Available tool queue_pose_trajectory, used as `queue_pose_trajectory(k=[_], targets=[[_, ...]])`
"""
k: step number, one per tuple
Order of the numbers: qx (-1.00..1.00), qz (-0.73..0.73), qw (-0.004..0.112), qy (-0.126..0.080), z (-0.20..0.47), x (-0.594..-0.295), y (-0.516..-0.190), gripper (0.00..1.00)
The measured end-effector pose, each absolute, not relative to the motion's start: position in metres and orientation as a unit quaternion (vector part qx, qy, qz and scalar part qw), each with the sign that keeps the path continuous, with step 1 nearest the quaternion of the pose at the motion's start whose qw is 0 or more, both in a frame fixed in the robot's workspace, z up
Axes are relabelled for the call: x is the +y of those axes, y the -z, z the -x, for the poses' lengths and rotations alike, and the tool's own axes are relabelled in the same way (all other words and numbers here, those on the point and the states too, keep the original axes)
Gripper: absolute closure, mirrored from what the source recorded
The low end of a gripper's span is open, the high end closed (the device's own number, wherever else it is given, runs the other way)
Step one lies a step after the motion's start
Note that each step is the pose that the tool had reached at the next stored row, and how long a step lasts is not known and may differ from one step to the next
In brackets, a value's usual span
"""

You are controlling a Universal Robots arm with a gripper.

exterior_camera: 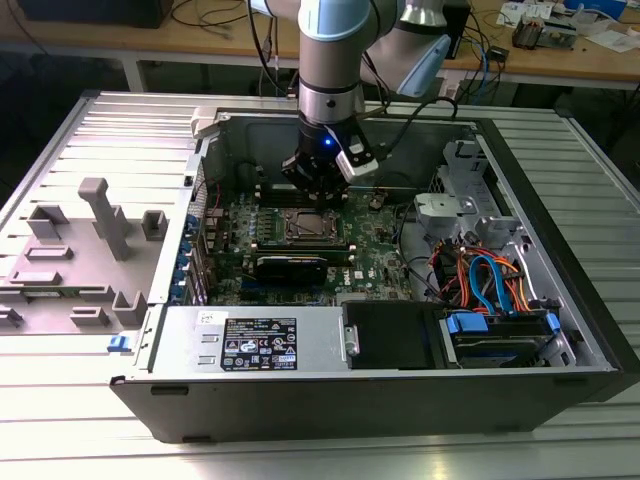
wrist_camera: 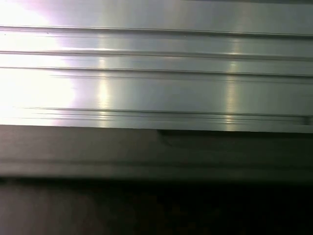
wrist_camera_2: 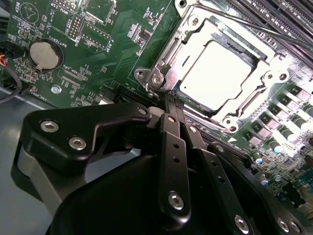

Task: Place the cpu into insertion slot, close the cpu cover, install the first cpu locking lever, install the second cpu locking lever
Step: 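Install the first cpu locking lever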

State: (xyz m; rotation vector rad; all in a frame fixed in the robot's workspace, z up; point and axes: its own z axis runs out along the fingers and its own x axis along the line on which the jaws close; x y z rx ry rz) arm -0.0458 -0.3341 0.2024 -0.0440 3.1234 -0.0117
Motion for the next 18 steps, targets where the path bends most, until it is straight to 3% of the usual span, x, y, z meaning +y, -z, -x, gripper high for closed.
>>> queue_pose_trajectory(k=[18], targets=[[1.0,0.014,0.009,-0.001,0.0457,-0.3353,-0.2081,0.89]])
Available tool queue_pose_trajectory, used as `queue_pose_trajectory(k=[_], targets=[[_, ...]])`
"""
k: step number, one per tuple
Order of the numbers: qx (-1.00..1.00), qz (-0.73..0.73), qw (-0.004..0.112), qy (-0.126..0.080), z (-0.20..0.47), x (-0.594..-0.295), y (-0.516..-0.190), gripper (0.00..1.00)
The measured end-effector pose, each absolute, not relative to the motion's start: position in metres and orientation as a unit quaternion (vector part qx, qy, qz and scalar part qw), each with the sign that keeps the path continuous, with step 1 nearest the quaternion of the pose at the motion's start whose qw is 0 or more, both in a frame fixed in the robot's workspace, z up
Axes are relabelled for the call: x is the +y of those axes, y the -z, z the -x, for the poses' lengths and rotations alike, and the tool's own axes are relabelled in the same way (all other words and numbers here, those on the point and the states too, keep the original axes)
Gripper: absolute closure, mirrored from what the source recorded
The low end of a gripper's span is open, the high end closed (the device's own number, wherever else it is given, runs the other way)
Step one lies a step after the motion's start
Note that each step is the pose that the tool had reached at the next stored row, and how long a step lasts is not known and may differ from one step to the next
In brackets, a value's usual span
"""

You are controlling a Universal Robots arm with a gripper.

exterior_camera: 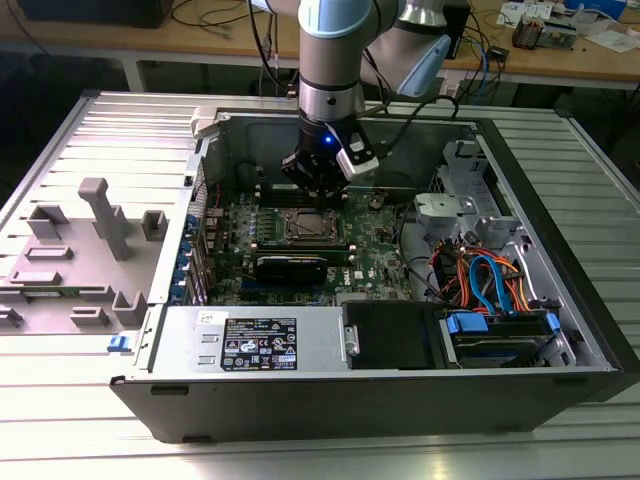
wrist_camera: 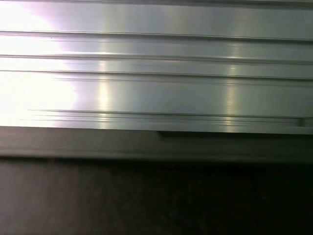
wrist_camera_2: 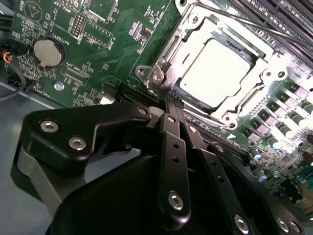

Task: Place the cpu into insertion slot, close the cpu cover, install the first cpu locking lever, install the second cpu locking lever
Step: 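Install the first cpu locking lever, then install the second cpu locking lever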

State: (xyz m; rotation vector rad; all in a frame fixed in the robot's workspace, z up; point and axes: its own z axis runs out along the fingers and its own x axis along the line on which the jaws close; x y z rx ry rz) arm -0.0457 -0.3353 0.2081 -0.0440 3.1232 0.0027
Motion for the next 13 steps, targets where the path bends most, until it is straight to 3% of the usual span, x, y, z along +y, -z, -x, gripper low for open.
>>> queue_pose_trajectory(k=[13], targets=[[1.0,0.014,0.009,0.0,0.0457,-0.3372,-0.2081,0.89]])
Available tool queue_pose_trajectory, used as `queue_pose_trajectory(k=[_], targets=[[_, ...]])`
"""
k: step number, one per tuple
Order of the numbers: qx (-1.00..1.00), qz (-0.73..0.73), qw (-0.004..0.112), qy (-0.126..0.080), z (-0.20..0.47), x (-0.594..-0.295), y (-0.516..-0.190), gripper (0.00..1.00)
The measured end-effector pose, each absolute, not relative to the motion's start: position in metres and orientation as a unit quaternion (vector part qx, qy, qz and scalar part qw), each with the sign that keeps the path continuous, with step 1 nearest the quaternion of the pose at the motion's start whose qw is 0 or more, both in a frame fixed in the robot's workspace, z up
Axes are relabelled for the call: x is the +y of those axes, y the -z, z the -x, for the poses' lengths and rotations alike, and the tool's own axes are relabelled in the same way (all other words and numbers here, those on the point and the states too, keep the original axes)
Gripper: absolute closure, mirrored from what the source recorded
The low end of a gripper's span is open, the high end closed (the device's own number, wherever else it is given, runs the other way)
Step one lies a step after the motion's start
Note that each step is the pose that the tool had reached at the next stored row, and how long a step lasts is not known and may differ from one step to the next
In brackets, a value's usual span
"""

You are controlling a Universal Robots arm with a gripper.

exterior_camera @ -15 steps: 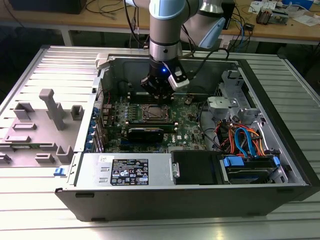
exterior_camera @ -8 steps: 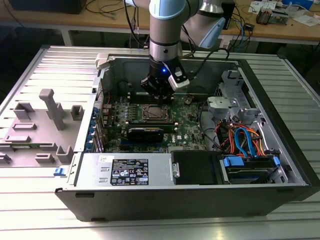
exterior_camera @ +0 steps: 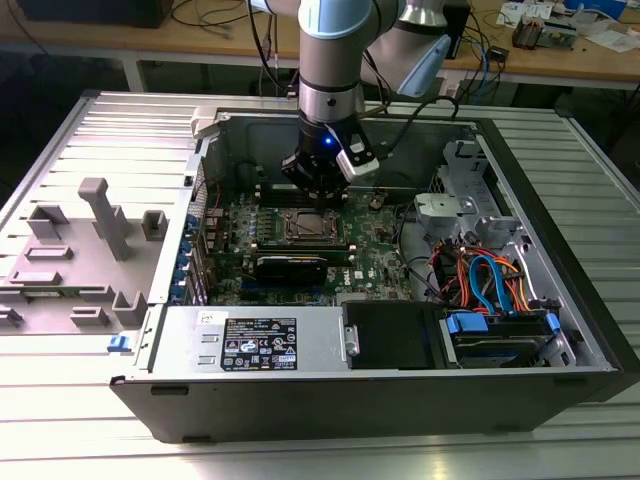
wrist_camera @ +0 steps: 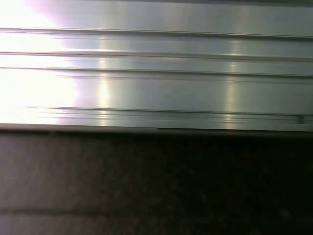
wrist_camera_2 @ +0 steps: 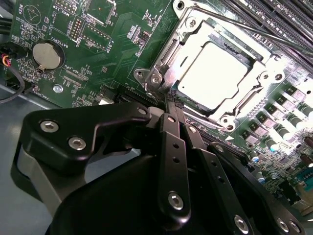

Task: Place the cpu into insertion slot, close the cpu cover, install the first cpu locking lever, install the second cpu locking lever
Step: 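Install the second cpu locking lever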

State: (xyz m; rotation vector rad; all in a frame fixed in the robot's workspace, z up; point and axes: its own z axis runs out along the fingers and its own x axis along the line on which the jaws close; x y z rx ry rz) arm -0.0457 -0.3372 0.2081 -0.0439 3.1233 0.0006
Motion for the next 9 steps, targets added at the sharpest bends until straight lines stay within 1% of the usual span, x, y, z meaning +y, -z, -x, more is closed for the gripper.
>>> queue_pose_trajectory(k=[9], targets=[[1.0,0.014,0.009,0.0,0.0457,-0.3432,-0.2081,0.89]])
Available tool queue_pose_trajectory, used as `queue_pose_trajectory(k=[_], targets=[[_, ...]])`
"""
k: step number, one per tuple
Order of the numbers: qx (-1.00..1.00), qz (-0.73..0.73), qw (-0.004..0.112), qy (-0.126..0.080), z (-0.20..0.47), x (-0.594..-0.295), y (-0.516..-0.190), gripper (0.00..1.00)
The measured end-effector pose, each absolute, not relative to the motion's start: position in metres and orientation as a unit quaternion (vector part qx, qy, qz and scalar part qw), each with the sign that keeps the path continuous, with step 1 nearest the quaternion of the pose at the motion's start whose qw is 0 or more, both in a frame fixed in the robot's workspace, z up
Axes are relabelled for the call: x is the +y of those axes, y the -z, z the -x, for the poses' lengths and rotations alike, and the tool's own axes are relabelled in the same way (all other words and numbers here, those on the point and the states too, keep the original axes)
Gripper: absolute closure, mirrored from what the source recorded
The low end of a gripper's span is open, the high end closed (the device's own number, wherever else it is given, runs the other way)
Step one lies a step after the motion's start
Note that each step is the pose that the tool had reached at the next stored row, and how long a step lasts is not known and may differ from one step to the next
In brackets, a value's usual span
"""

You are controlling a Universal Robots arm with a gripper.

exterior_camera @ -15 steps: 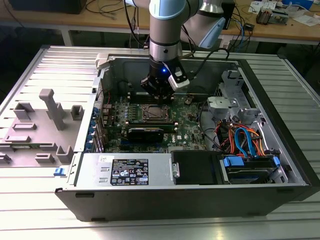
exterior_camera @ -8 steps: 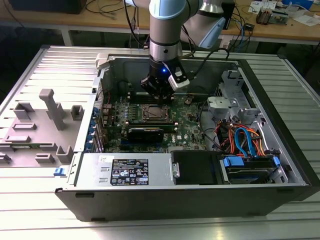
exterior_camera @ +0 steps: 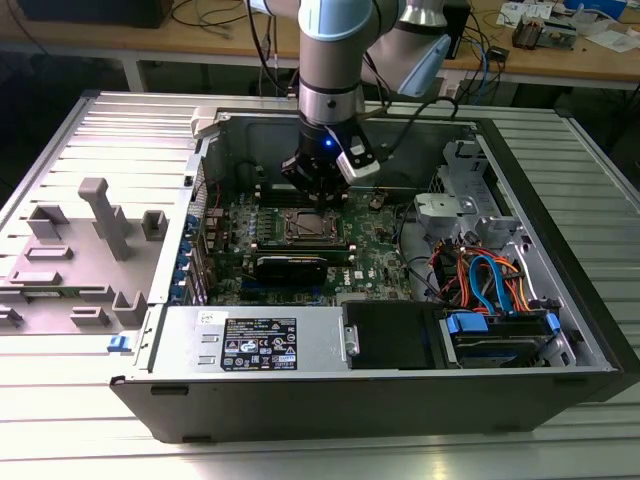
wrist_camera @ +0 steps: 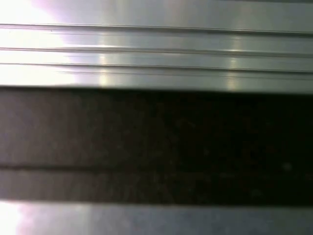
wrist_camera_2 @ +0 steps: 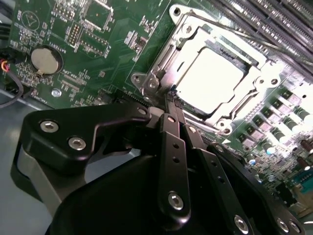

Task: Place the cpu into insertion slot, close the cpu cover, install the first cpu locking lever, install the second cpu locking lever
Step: 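Install the second cpu locking lever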

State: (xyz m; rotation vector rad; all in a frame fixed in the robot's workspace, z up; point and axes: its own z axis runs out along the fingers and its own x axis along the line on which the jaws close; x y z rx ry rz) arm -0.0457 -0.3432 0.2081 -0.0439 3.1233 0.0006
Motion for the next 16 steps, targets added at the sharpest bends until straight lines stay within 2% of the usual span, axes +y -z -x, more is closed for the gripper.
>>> queue_pose_trajectory(k=[6,16], targets=[[1.0,0.014,0.009,0.0,0.0457,-0.3536,-0.2081,0.89],[1.0,0.014,0.009,0.0,0.0457,-0.3542,-0.2081,0.89]])
